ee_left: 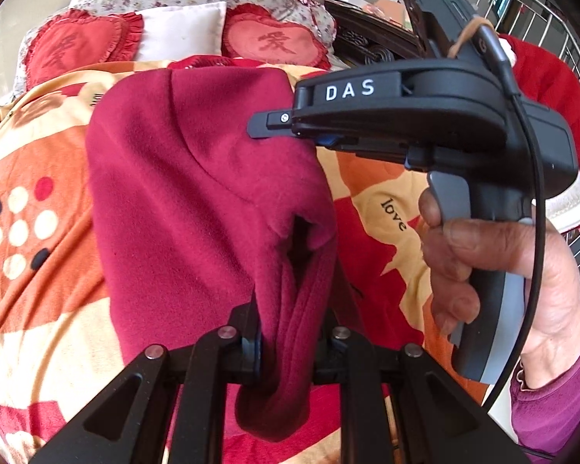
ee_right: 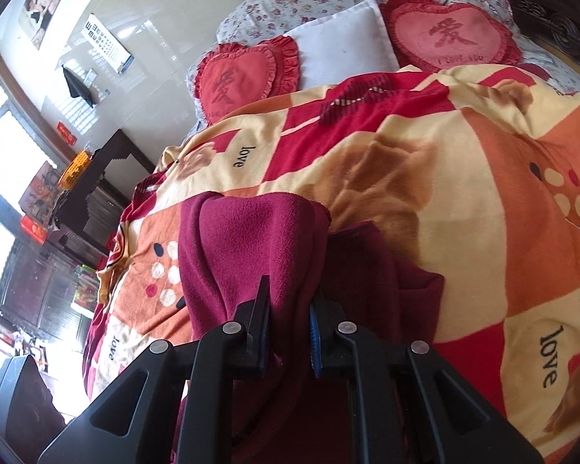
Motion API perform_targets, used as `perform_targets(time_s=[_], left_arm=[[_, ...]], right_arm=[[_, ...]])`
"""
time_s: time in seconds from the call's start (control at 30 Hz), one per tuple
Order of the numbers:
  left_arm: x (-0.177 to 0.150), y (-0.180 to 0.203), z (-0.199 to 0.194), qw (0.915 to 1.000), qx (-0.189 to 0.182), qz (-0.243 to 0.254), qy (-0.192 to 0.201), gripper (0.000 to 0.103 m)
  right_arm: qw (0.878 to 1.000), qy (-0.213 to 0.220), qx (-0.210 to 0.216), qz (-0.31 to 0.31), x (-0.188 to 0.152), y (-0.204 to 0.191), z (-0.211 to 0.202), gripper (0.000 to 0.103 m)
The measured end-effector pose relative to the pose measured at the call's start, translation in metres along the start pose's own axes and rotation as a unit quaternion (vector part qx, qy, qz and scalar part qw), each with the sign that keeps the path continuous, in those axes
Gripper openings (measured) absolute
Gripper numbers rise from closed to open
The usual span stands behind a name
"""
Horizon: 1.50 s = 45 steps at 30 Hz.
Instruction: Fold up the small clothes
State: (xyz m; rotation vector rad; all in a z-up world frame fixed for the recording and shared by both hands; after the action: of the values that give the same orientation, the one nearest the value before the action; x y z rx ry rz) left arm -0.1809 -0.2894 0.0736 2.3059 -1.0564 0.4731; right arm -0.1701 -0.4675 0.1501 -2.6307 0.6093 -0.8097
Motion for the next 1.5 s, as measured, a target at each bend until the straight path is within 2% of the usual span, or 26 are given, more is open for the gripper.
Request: perform_targets(time_s=[0.37, 0.47, 0.53, 0.67, 0.73, 0.83, 0.97, 1.0, 1.1, 1.13, 1.2, 1.33, 1.4, 1.47, 1.5], left_arm=[[-0.003, 0.010, 0.023, 0.9999, -0.007, 0.001, -0.016, 0.017], [-0.005, 0.012, 0.023, 0.9994, -0.027, -0.003, -0.019, 0.028], [-0.008, 0.013, 0.021, 0.9988, -0.039, -0.006, -0.030, 0.046], [-0.020, 0.008, 0.003, 0.9977, -0.052, 0.000, -0.045, 0.055], [-0.026, -0.001, -0.014, 0.9981, -0.048, 0.007, -0.037, 0.063], [-0.032, -0.018, -0.034, 0.9992, -0.032, 0.010, -0.021, 0.066], [-0.038, -0.032, -0.049, 0.9996, -0.013, 0.023, -0.013, 0.067], [-0.039, -0.032, -0.051, 0.9996, -0.006, 0.024, -0.011, 0.067], [-0.045, -0.038, -0.057, 0.9997, -0.018, 0.014, -0.005, 0.067], [-0.045, -0.040, -0.056, 0.9998, -0.014, 0.011, -0.007, 0.067], [-0.048, -0.046, -0.053, 0.9999, 0.001, 0.004, -0.011, 0.067], [-0.048, -0.061, -0.036, 0.9994, 0.019, -0.017, -0.021, 0.067], [-0.051, -0.067, -0.026, 0.9988, 0.023, -0.029, -0.033, 0.067], [-0.054, -0.070, -0.019, 0.9982, 0.027, -0.035, -0.040, 0.067], [-0.056, -0.071, -0.016, 0.9979, 0.028, -0.038, -0.044, 0.067]], right_arm=[[0.999, -0.007, -0.020, 0.035, -0.011, 0.037, 0.011, 0.000], [0.999, -0.009, -0.029, 0.043, -0.014, 0.043, 0.017, 0.000], [0.998, -0.013, -0.033, 0.052, -0.016, 0.048, 0.021, 0.000], [0.997, -0.017, -0.026, 0.071, -0.022, 0.057, 0.022, 0.000], [0.996, -0.023, -0.023, 0.078, -0.025, 0.061, 0.019, 0.005], [0.996, -0.020, -0.019, 0.089, -0.029, 0.064, 0.000, 0.012], [0.995, -0.012, 0.016, 0.098, -0.043, 0.057, -0.027, 0.024], [0.995, -0.017, 0.021, 0.094, -0.049, 0.052, -0.032, 0.026], [0.995, -0.033, 0.036, 0.088, -0.067, 0.041, -0.035, 0.031], [0.995, -0.040, 0.038, 0.088, -0.073, 0.039, -0.034, 0.036], [0.994, -0.055, 0.036, 0.091, -0.083, 0.037, -0.031, 0.038], [0.992, -0.059, 0.056, 0.099, -0.094, 0.031, -0.026, 0.038], [0.992, -0.061, 0.050, 0.100, -0.097, 0.028, -0.020, 0.038], [0.993, -0.055, 0.038, 0.095, -0.097, 0.029, -0.016, 0.023], [0.994, -0.048, 0.027, 0.094, -0.097, 0.032, -0.016, 0.005]])
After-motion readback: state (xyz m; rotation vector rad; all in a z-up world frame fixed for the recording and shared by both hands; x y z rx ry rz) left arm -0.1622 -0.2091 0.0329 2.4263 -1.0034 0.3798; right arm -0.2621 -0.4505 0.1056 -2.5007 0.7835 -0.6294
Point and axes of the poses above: each gripper's, at about its wrist camera, not at the fingertips, and z roughly the way its jaws point, y to its right, x to its top, the point moved 4 cm from there along z, roughly the way its jaws point, and after that the axes turned 6 degrees about -x, right-handed, at the moved point
